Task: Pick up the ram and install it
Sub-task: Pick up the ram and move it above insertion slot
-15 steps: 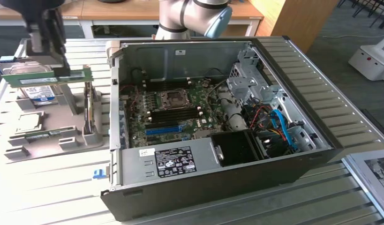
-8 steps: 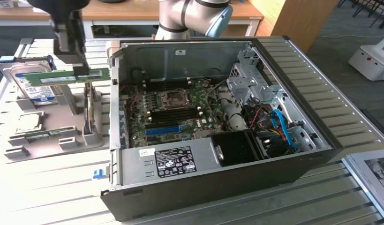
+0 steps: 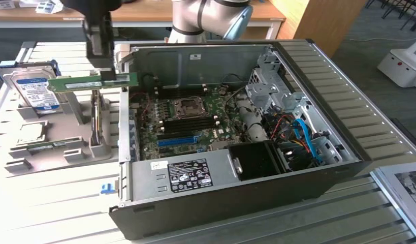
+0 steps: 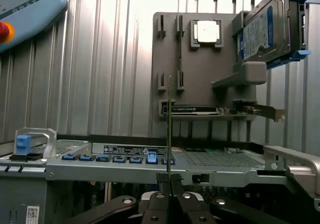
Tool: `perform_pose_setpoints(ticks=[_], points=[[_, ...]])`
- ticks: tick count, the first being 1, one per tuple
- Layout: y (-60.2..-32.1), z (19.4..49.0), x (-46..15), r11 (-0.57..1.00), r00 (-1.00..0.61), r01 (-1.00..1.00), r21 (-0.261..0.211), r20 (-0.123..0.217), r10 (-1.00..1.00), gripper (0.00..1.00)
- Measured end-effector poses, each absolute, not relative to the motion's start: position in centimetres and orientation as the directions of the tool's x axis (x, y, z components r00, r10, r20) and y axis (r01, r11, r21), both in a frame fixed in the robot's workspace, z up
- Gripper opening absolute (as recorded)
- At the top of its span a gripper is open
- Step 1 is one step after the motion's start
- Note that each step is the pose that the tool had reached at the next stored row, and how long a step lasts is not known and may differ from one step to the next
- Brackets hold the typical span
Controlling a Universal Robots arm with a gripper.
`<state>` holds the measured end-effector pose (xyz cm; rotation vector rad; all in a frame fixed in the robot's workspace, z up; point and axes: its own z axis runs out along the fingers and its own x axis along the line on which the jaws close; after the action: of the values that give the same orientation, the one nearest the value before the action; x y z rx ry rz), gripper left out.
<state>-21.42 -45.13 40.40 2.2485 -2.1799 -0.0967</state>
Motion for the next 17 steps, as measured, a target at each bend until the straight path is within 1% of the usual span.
perform_pose_setpoints(ticks=[17], points=[[-45.1, 40.4, -15.1, -0.032, 0.030, -0.998, 0.050, -0.039, -0.999, 0.12]])
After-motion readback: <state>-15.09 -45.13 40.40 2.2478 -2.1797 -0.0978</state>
